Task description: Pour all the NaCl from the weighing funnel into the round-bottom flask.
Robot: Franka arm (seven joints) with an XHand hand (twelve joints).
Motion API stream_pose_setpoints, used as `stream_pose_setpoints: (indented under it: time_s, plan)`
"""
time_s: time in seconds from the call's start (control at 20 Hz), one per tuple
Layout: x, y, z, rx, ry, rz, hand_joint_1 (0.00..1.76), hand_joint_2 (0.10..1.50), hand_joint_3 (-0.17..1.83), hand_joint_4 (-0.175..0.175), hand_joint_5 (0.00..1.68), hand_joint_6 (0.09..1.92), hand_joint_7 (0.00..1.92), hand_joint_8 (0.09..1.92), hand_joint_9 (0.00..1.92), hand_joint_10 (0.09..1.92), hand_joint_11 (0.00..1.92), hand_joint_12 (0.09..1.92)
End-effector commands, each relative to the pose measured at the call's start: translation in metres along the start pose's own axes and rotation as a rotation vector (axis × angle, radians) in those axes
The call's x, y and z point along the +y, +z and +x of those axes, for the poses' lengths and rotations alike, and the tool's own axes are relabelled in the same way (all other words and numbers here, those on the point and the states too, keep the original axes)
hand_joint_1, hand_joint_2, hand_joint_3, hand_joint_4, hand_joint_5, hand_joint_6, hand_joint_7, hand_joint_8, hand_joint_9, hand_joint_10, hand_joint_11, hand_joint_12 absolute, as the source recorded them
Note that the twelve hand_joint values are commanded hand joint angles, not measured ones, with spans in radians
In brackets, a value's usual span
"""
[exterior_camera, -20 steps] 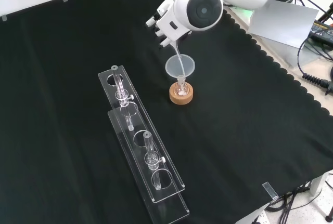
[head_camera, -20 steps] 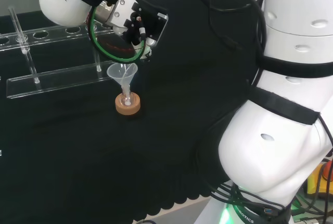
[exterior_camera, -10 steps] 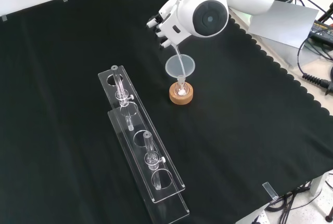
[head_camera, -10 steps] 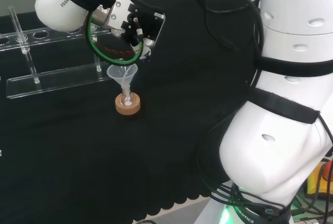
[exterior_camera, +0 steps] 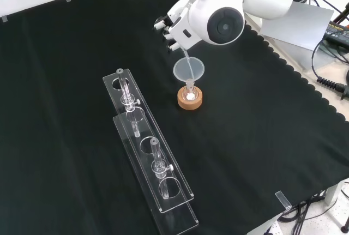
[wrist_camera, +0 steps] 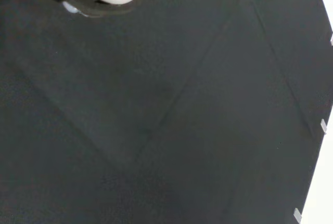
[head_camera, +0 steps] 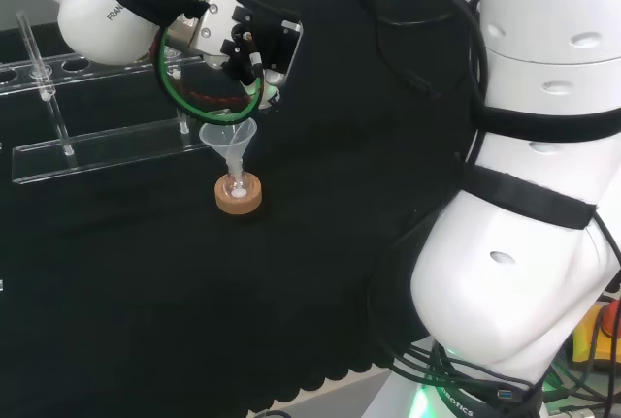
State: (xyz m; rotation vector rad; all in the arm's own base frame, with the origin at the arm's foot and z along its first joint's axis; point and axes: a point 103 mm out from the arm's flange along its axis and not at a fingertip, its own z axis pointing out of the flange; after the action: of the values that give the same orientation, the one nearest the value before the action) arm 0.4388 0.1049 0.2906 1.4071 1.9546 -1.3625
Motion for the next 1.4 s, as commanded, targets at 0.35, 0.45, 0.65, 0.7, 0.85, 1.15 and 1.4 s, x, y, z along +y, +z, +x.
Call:
stream_pose_setpoints:
  time_s: [0.35,0.45,0.65,0.7,0.85,1.15,1.4]
  plan:
    - [0.002,-0.009,0.004,-0.059,0.005,0.007,1.11,0.78,0.46,0.156,1.22,0.68,1.16,0.44,1.38,0.15,0.97,0.98]
    - [0.002,-0.01,0.004,-0.072,0.002,0.007,1.11,0.78,0.46,0.156,1.22,0.69,1.16,0.44,1.38,0.15,0.97,0.98]
    - [0.002,-0.012,0.005,-0.088,0.003,0.001,1.11,0.78,0.46,0.157,1.22,0.69,1.16,0.44,1.38,0.15,0.97,0.98]
    - [0.002,-0.012,0.005,-0.094,0.002,0.003,1.11,0.78,0.46,0.158,1.22,0.69,1.16,0.44,1.38,0.15,0.97,0.98]
    - [0.002,-0.012,0.006,-0.105,0.004,0.012,1.11,0.78,0.46,0.158,1.22,0.69,1.16,0.44,1.38,0.15,0.97,0.98]
    - [0.004,-0.011,0.006,-0.111,-0.001,0.027,1.11,0.78,0.46,0.161,1.22,0.69,1.16,0.44,1.38,0.14,0.97,0.98]
    - [0.005,-0.016,0.006,-0.146,0.005,0.032,1.11,0.78,0.46,0.163,1.22,0.69,1.16,0.44,1.38,0.14,0.97,0.98]
